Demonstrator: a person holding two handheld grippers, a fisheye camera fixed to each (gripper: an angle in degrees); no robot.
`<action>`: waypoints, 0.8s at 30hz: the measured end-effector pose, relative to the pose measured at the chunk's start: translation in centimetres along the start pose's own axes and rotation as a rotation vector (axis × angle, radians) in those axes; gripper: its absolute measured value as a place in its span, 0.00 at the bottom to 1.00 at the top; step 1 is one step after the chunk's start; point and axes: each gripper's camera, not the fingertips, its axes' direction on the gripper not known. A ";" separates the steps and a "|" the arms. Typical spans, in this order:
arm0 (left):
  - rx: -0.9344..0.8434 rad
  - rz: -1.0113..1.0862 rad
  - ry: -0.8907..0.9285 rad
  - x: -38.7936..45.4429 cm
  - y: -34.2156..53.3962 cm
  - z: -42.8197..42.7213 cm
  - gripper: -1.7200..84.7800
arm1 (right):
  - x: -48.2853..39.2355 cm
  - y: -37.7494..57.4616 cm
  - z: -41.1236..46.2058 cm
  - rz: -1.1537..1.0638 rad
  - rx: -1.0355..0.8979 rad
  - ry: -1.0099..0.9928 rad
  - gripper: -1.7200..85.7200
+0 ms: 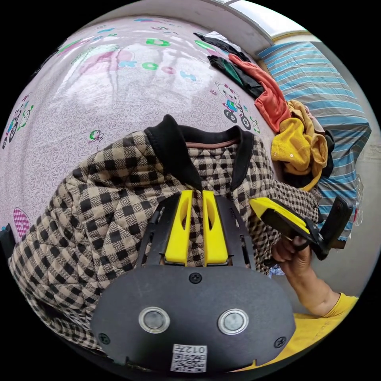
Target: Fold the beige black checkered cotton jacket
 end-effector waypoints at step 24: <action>0.091 -0.004 0.222 -5.6 0.7 -6.1 0.05 | 8.8 -3.2 5.0 0.112 -0.128 -0.028 0.03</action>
